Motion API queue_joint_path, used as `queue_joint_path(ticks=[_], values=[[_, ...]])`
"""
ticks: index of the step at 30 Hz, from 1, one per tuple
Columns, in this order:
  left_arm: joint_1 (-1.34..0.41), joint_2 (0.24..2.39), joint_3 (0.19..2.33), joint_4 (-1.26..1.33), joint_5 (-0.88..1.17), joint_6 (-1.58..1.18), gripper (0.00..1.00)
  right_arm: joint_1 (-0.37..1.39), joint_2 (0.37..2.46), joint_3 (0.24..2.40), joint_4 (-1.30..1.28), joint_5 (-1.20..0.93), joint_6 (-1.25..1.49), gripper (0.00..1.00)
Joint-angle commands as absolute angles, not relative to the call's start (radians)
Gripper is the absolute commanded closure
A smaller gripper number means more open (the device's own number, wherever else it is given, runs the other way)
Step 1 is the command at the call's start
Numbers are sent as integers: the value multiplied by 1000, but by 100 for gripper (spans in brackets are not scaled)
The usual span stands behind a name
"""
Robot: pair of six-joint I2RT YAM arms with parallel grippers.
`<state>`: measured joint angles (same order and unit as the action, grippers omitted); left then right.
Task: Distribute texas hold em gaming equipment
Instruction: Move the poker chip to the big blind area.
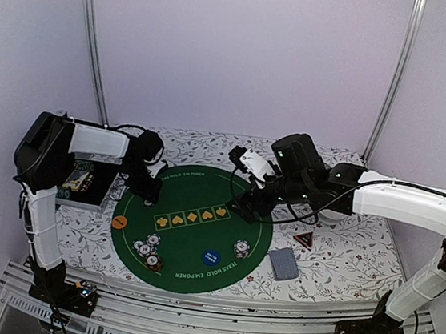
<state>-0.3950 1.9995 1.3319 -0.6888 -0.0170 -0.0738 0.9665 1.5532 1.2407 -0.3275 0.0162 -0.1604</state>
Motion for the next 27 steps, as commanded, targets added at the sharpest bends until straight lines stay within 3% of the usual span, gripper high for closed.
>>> queue_joint_path(ticks=[1, 11, 15, 21, 27], values=[[-334, 1979, 1210, -817, -103, -108, 61, 956, 1521, 1216, -306, 9, -187, 1], [-286, 1818, 1169, -831, -126, -116, 60, 942, 1472, 1145, -282, 0, -192, 1], [-284, 1757, 1210, -810, -53, -108, 51, 938, 1454, 1136, -275, 0, -185, 1], [-237, 1614, 1238, -750, -17, -113, 22, 930, 1403, 1102, -248, 16, -177, 1], [-48, 1504, 1251, -720, 50, -162, 14, 903, 1353, 1057, -213, 18, -164, 1]])
